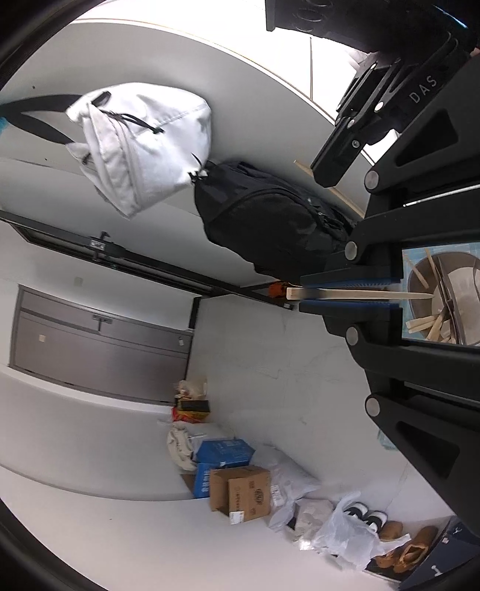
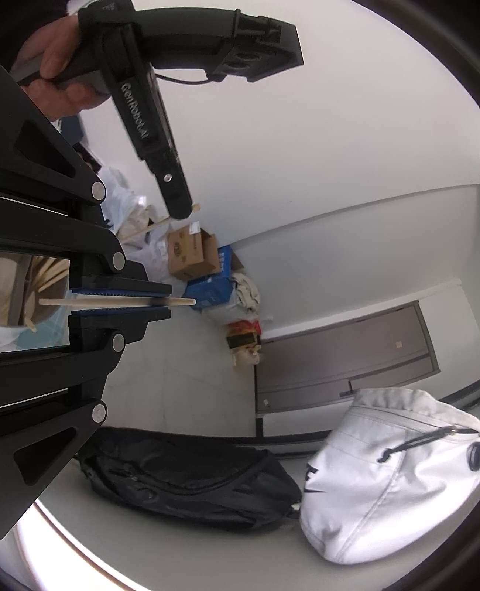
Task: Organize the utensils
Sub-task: 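Raise both held chopsticks up over the utensil holder, then open both grippers to drop the chopsticks into the holder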
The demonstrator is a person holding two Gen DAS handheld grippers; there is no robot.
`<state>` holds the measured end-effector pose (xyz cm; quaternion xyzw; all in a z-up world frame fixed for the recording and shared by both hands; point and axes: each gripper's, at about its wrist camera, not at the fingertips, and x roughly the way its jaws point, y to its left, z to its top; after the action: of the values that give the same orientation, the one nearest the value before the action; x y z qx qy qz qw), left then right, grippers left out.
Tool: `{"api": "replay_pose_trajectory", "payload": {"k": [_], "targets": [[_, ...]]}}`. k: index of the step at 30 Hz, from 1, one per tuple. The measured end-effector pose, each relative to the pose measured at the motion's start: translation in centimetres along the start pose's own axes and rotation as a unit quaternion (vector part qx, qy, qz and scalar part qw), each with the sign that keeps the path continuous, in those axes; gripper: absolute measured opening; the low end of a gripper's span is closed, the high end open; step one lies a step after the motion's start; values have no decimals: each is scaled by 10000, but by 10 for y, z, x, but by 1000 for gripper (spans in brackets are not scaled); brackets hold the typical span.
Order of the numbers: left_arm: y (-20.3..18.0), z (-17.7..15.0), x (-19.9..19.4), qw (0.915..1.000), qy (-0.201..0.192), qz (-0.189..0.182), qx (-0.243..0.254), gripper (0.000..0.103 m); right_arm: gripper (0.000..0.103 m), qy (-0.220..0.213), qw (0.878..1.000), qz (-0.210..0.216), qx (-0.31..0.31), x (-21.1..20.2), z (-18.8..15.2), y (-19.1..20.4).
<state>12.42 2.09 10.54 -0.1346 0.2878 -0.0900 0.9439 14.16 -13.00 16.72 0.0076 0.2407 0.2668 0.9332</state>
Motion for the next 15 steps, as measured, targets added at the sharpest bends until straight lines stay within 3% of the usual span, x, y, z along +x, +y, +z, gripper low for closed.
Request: {"api": "replay_pose_trajectory", "payload": {"k": [5,15], "targets": [[4,-5,11,10000,83,27,8,2,4,109,9999,19,-119,14,-10,-3],[3,-26,32,9970,582,-399,309,2,4,613,9979,165,-121,38,-42,-12]]}}
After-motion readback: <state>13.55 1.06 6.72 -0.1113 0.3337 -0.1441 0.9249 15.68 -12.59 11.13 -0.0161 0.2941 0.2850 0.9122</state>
